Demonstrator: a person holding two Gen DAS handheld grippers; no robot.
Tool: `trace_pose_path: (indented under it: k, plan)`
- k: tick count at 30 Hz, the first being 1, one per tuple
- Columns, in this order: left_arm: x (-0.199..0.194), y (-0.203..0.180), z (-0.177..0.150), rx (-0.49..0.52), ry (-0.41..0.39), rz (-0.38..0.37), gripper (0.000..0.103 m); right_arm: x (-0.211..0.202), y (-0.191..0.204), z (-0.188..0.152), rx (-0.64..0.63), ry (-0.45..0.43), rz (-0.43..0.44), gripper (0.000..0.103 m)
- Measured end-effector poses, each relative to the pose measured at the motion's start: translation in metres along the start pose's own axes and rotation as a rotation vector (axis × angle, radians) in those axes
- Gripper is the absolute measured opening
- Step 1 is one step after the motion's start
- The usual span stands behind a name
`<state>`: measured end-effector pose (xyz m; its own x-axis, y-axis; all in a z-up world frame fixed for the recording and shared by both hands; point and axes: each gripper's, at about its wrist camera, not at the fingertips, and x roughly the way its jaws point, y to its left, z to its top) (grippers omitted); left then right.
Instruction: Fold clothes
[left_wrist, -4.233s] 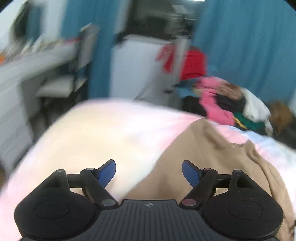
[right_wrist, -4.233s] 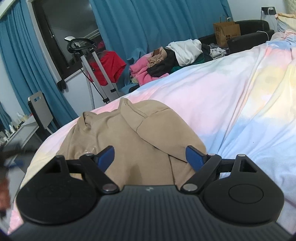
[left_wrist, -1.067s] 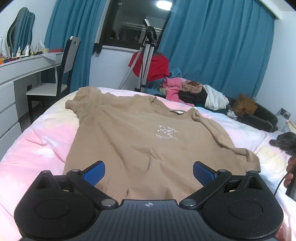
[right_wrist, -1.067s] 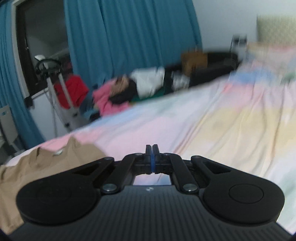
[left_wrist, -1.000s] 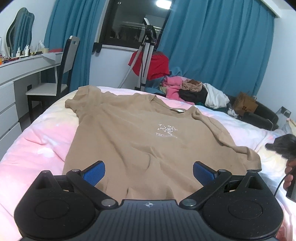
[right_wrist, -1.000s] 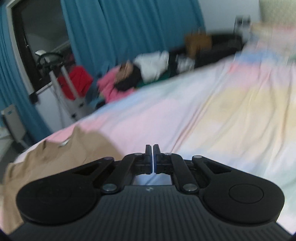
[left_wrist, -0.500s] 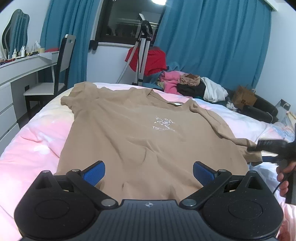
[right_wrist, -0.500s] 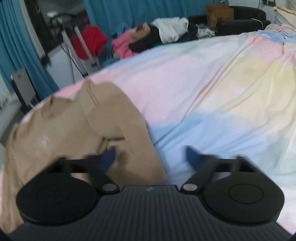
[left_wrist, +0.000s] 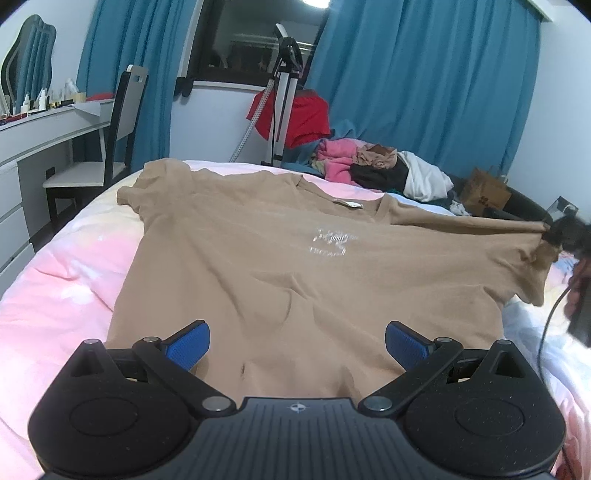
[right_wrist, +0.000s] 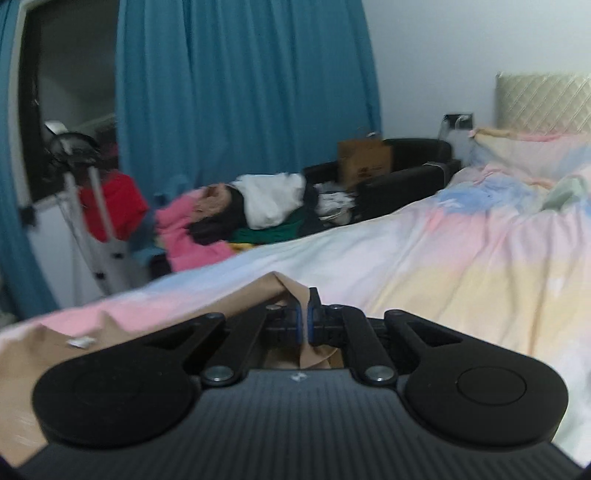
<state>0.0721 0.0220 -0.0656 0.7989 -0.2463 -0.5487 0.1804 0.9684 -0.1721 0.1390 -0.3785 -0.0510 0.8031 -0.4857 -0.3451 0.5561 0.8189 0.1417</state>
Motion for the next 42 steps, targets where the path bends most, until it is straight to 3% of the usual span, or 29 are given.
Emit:
trace_pose_path:
  k: [2,4,6,7,18,23,26,28,29,30,37,40,42]
  plan:
    - [0.005,0.0,0.0,0.005,0.005,0.003,0.102,0.017,-0.008,-0.014,0.007,0.054,-0.008,0.013]
    - [0.009,0.001,0.0,0.008,0.011,0.008,0.102,0.037,-0.02,-0.029,0.022,0.13,-0.01,0.036]
    - [0.014,0.001,-0.001,0.004,0.02,0.01,0.102,0.041,-0.032,-0.037,0.09,0.192,0.012,0.07]
    - [0.015,0.002,-0.001,0.002,0.024,0.01,0.102,0.038,-0.035,-0.04,0.133,0.219,0.026,0.074]
    - [0.019,-0.006,-0.008,0.009,0.048,0.001,0.102,0.013,-0.072,-0.069,0.601,0.511,0.179,0.077]
    - [0.016,-0.008,-0.009,0.006,0.044,-0.002,0.102,0.018,-0.072,-0.088,0.733,0.624,0.265,0.076]
    - [0.017,-0.007,-0.009,0.003,0.042,-0.003,0.102,0.02,-0.067,-0.089,0.771,0.597,0.298,0.075]
    - [0.016,-0.006,-0.008,-0.001,0.04,-0.003,0.102,0.025,-0.064,-0.088,0.755,0.586,0.314,0.052]
    - [0.016,-0.006,-0.008,-0.002,0.037,-0.003,0.102,0.024,-0.066,-0.087,0.735,0.583,0.309,0.025]
    - [0.015,-0.005,-0.008,-0.002,0.033,-0.001,0.102,0.024,-0.063,-0.085,0.726,0.574,0.31,0.011]
    - [0.008,-0.003,-0.005,-0.011,0.014,-0.001,0.102,-0.015,-0.065,-0.045,0.671,0.375,0.256,0.004]
    - [0.006,-0.002,-0.005,-0.015,0.015,-0.008,0.102,-0.03,-0.077,-0.048,0.736,0.382,0.212,0.004]
    - [0.005,-0.002,-0.005,-0.012,0.016,-0.008,0.102,-0.023,-0.076,-0.06,0.787,0.439,0.218,0.006]
